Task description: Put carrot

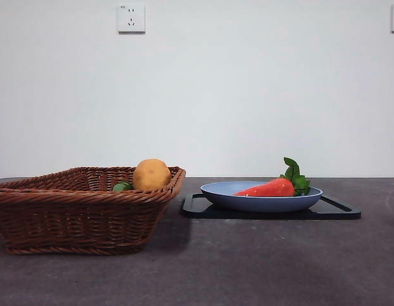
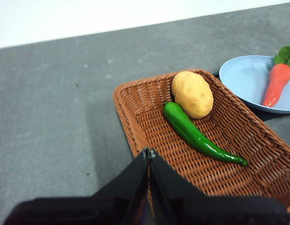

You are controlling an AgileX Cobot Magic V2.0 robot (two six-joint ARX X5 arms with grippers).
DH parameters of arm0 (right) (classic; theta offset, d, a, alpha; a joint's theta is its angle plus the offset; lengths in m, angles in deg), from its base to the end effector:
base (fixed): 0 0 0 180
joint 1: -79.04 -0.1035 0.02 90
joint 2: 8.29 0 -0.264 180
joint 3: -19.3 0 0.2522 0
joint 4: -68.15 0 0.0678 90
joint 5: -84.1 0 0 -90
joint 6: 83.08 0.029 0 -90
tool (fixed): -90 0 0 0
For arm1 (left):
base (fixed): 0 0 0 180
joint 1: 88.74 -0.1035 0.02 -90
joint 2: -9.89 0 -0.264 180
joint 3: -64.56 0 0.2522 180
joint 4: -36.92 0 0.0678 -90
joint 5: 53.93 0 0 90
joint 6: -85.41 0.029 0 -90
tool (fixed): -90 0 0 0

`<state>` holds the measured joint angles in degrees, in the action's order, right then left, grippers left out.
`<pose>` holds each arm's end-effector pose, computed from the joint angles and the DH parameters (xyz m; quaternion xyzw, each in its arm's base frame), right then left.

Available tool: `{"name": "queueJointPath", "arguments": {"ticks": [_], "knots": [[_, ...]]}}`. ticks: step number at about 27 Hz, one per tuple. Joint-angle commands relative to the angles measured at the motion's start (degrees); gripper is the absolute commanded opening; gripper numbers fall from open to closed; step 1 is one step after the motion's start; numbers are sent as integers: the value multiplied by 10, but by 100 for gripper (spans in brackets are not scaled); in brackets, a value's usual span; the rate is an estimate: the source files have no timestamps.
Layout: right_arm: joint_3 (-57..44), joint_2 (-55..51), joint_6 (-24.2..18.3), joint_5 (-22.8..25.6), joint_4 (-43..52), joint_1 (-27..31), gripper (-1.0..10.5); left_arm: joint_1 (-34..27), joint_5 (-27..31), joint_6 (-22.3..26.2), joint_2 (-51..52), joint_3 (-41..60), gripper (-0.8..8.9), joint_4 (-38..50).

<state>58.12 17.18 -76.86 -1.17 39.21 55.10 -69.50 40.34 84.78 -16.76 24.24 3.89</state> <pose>0.1108 0.0466 0.2493 0.0195 0.1402 0.1579 0.9773 0.1143 -0.0376 0.2495 0.0289 0.1653 -0.1275 0.9775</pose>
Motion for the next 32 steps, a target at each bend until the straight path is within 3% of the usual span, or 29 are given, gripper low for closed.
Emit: {"name": "queueJointPath", "arguments": {"ticks": [1, 13, 15, 17, 22, 32], "knots": [[5, 1, 8, 3, 15, -2, 4, 1, -2, -12, 3, -8, 8, 13], [5, 1, 8, 3, 14, -2, 3, 1, 1, -10, 5, -8, 8, 14], [5, 1, 8, 2, 14, -2, 3, -13, 4, 54, 66, -8, 8, -20], [5, 1, 8, 2, 14, -2, 3, -50, 20, 49, 141, 1, 8, -45], [5, 1, 8, 2, 14, -2, 3, -139, 17, 50, 229, 61, 8, -14], [5, 1, 8, 2, 14, -2, 3, -169, 15, 12, 266, 209, 8, 86]]}}
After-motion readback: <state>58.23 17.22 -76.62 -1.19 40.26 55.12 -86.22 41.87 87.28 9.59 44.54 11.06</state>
